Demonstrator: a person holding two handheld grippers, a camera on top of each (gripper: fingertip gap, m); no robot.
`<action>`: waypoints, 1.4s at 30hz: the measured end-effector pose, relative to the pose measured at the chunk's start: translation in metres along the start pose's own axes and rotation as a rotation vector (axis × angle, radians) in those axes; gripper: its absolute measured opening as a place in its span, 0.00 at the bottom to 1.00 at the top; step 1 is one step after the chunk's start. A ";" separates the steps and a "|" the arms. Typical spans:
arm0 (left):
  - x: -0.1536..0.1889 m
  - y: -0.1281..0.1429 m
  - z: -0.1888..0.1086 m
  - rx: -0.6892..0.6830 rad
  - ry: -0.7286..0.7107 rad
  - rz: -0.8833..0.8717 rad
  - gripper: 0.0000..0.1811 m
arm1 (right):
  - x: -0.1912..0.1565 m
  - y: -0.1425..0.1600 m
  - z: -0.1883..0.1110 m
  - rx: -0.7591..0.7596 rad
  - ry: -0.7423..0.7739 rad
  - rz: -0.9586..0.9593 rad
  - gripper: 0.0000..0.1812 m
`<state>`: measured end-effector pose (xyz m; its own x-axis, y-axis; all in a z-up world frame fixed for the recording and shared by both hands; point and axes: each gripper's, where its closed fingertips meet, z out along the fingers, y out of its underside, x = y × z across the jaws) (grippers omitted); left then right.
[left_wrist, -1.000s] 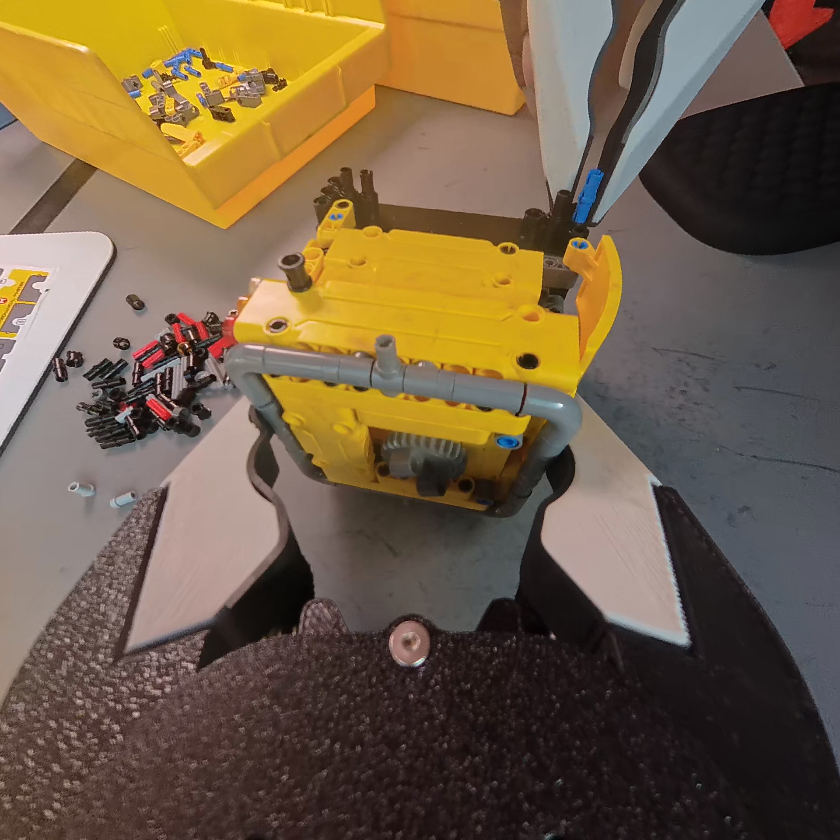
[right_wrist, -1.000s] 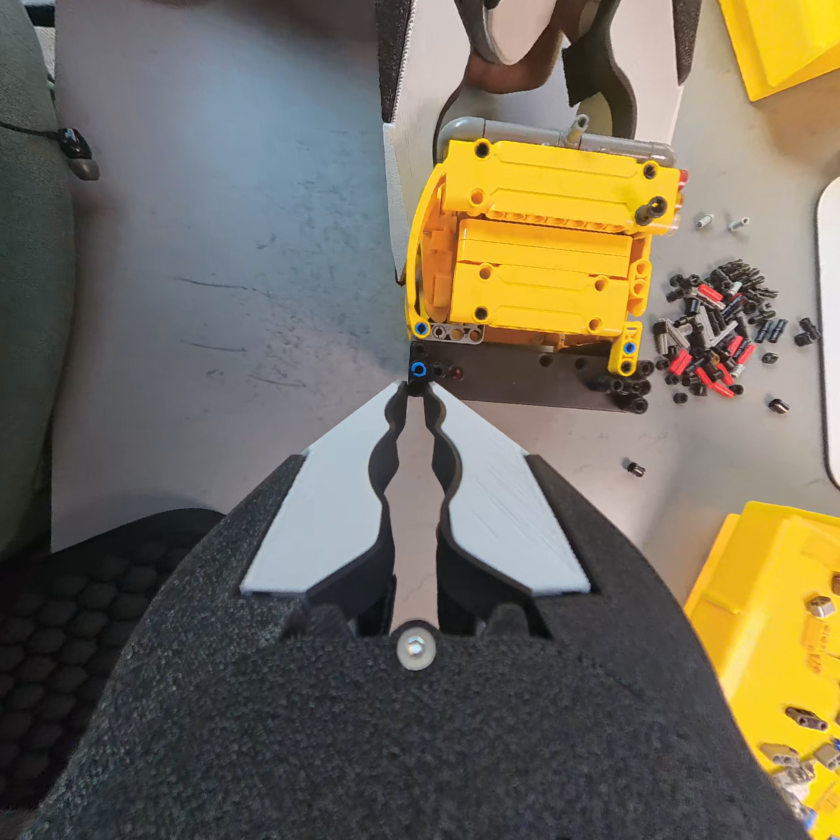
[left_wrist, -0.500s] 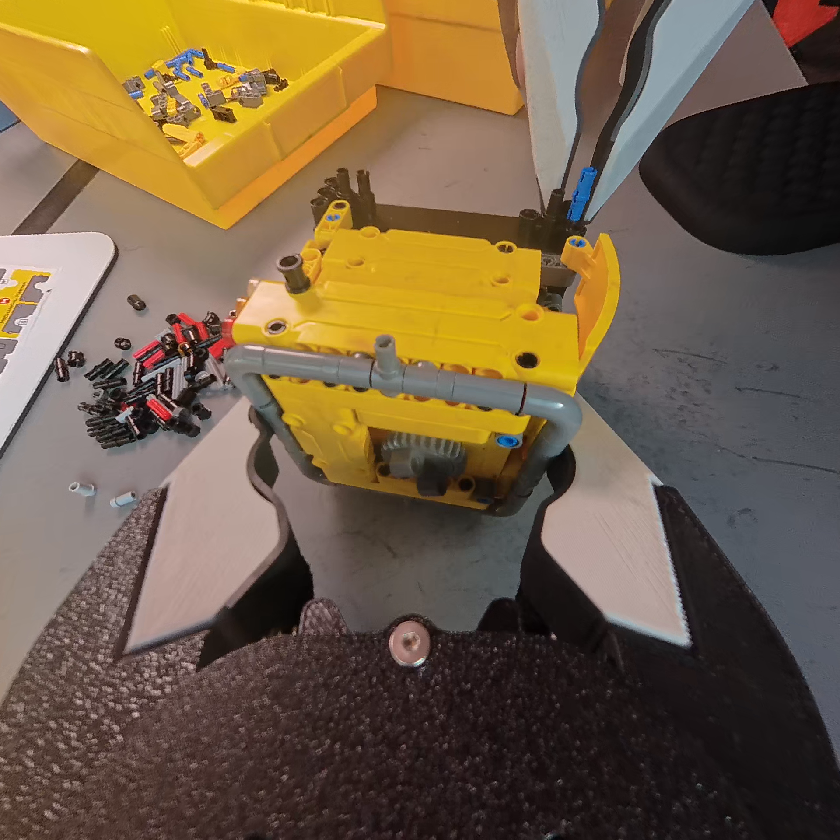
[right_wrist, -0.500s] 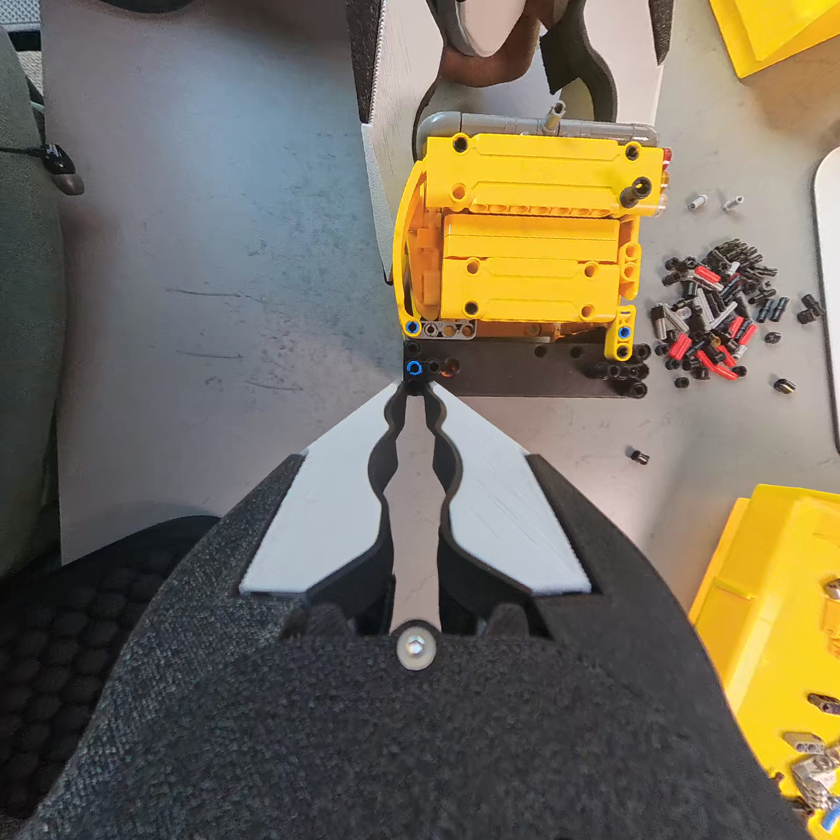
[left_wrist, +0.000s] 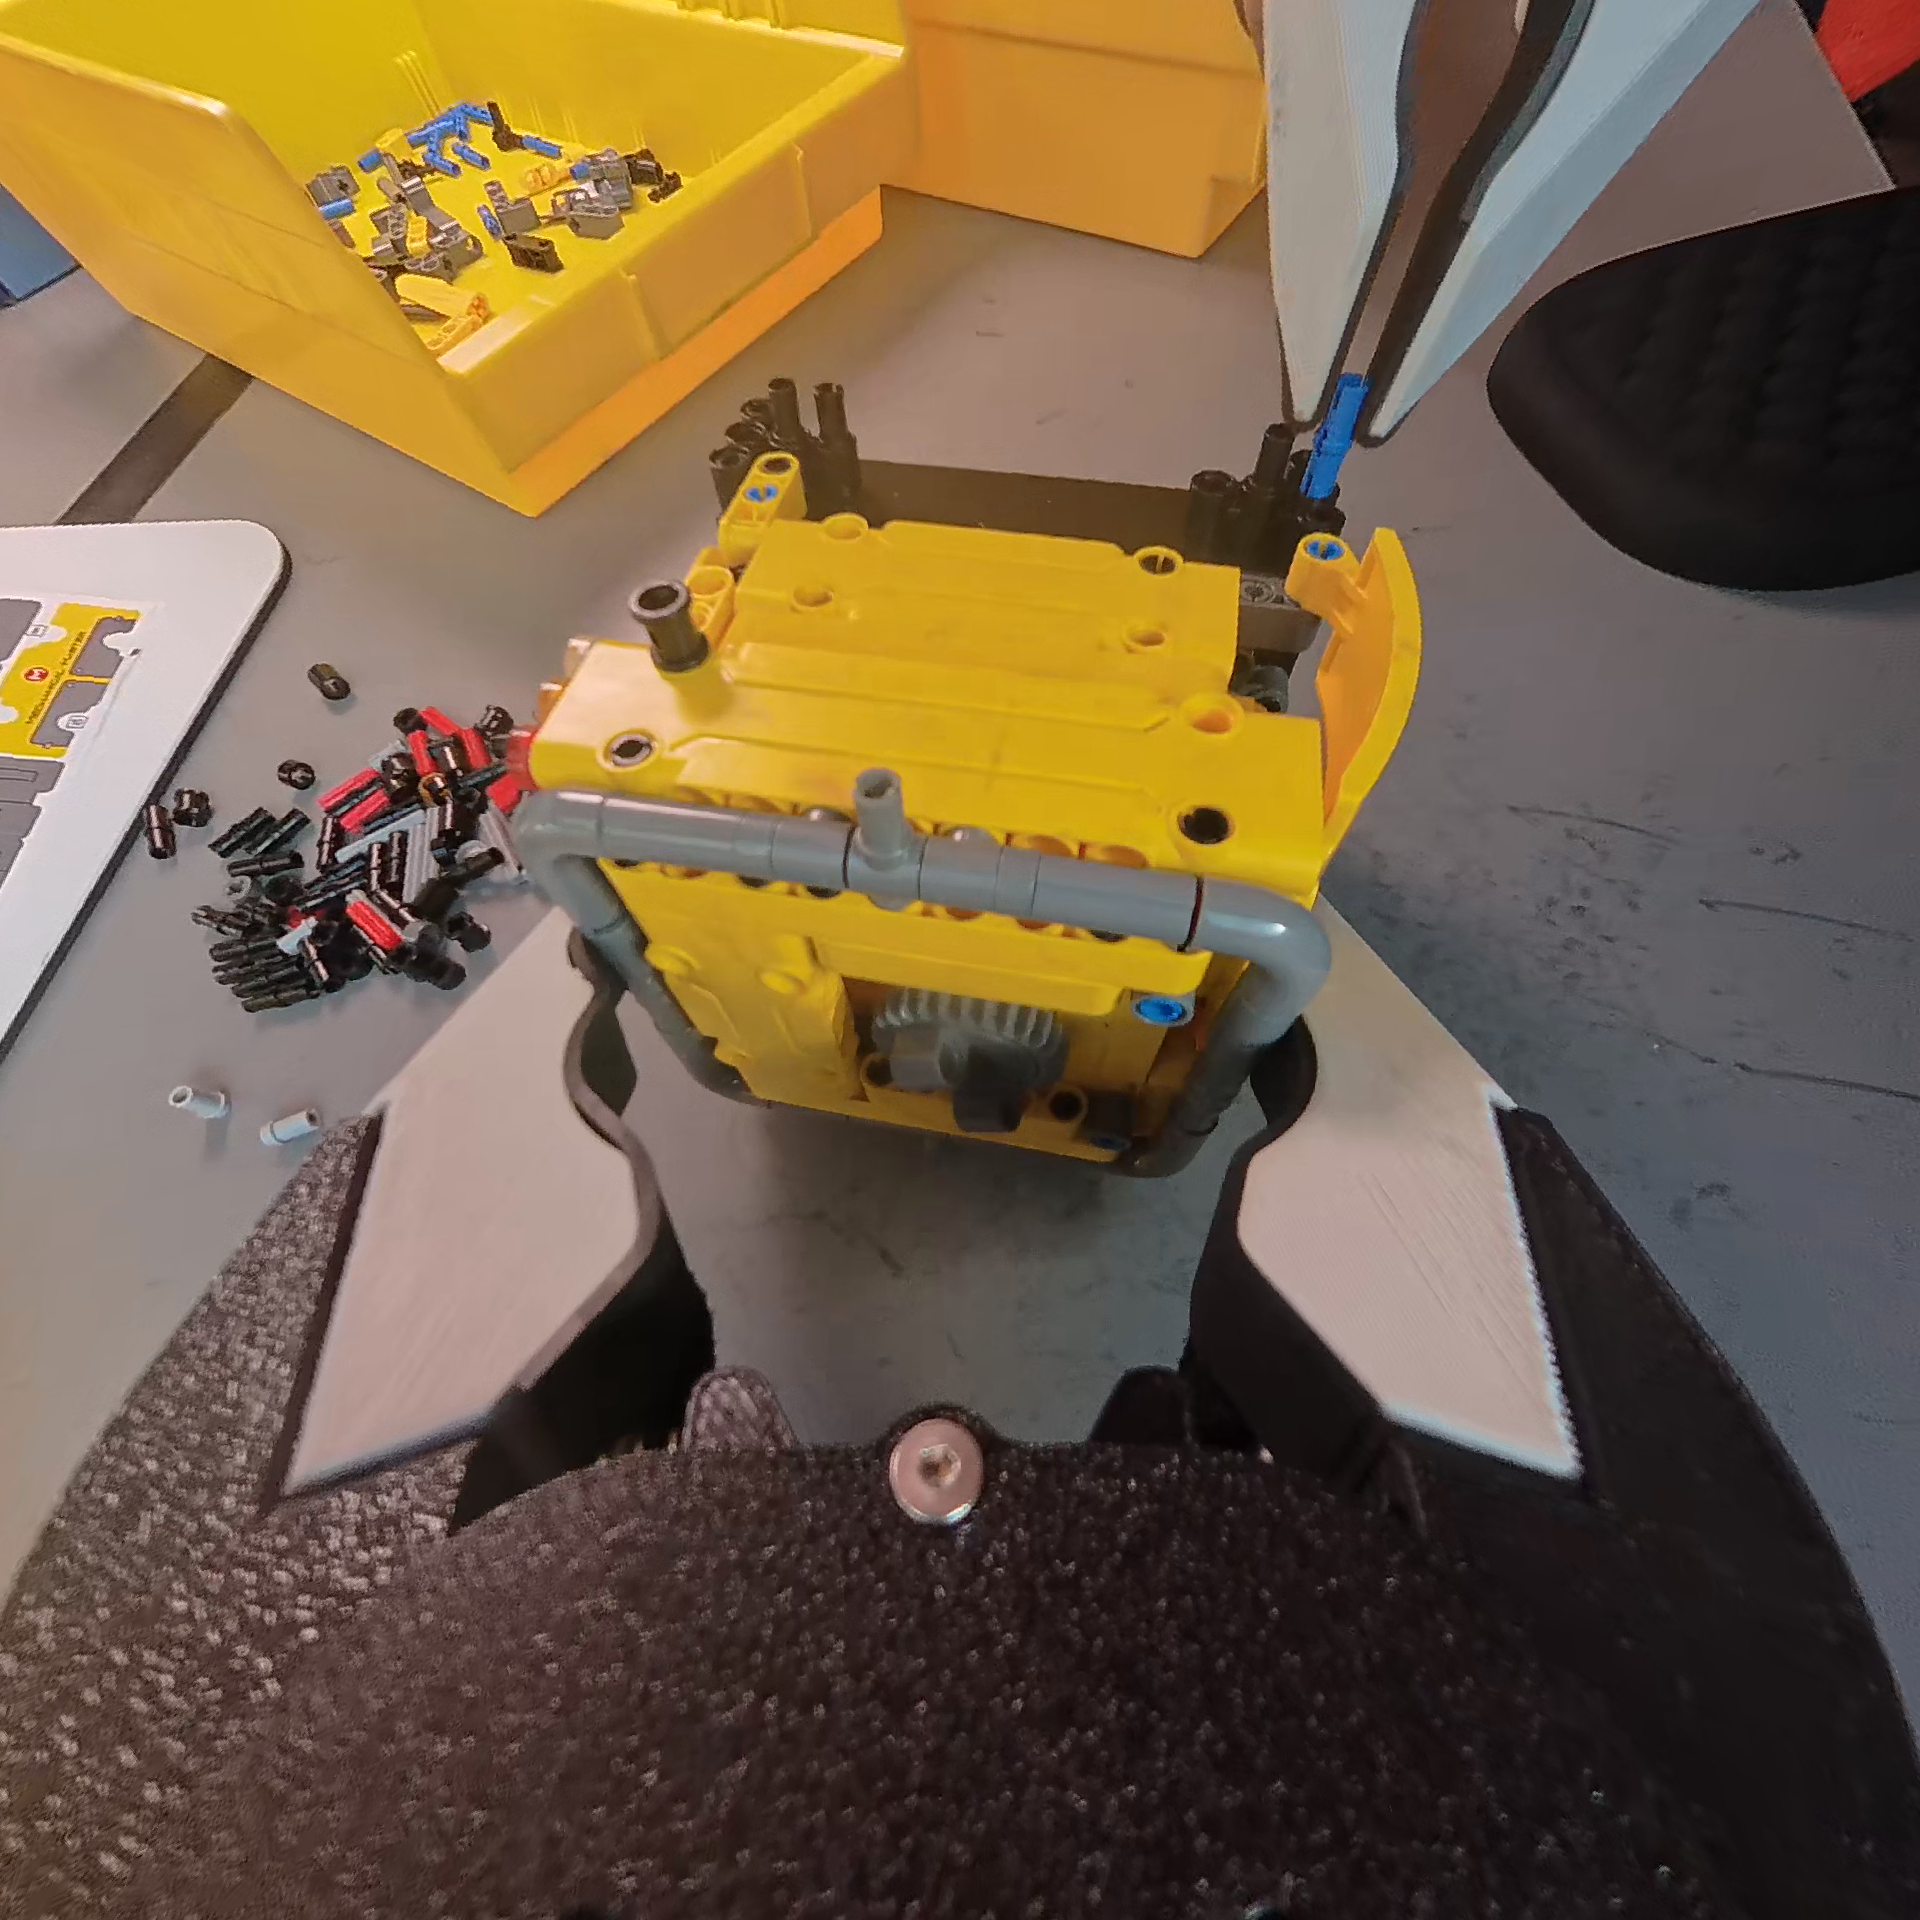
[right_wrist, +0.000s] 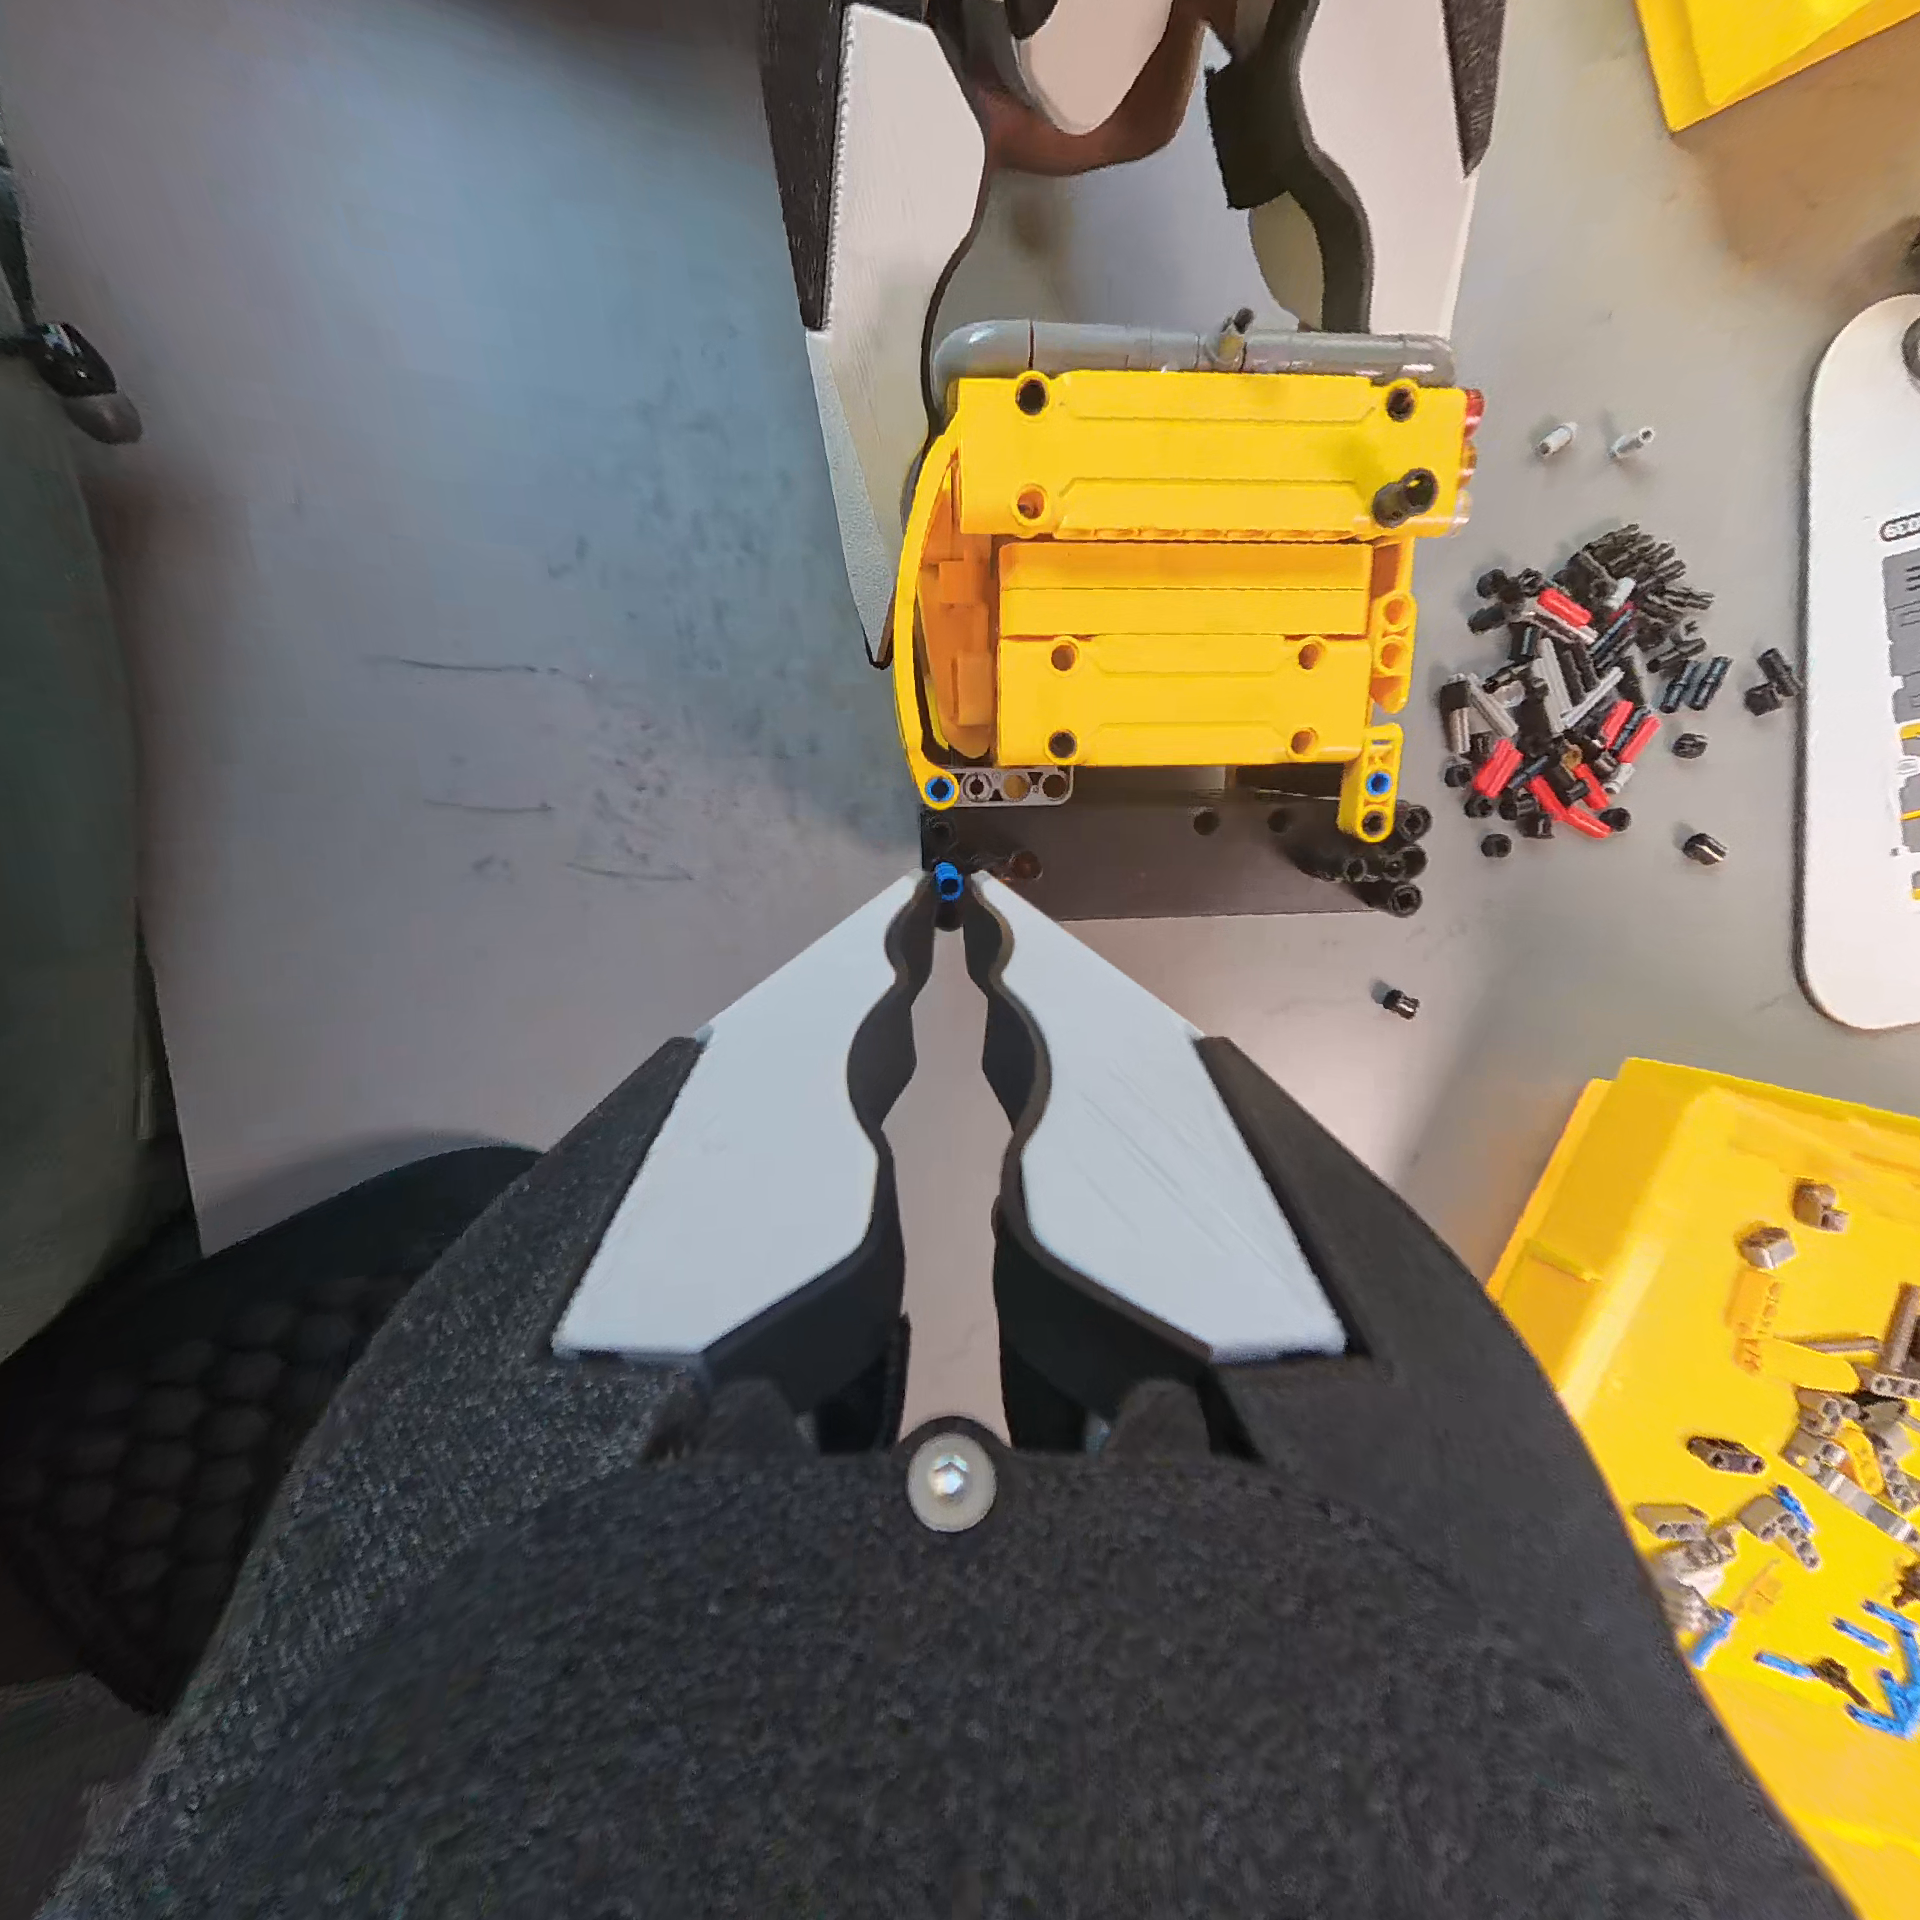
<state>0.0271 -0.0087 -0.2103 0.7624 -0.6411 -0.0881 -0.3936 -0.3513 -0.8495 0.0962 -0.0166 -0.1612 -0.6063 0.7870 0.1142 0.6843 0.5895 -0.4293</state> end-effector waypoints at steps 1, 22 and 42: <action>0.000 0.000 0.000 0.000 -0.001 0.000 0.67 | 0.000 0.000 0.000 -0.017 -0.004 -0.009 0.02; -0.002 -0.001 0.002 -0.002 -0.023 -0.024 0.66 | 0.002 0.003 0.005 -0.269 -0.022 -0.077 0.01; -0.009 0.002 -0.002 -0.001 -0.044 -0.003 0.67 | 0.003 -0.004 0.007 -0.225 -0.025 -0.098 0.02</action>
<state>0.0186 -0.0055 -0.2099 0.7852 -0.6096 -0.1086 -0.3920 -0.3536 -0.8493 0.0886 -0.0175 -0.1655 -0.6822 0.7208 0.1224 0.6929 0.6908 -0.2066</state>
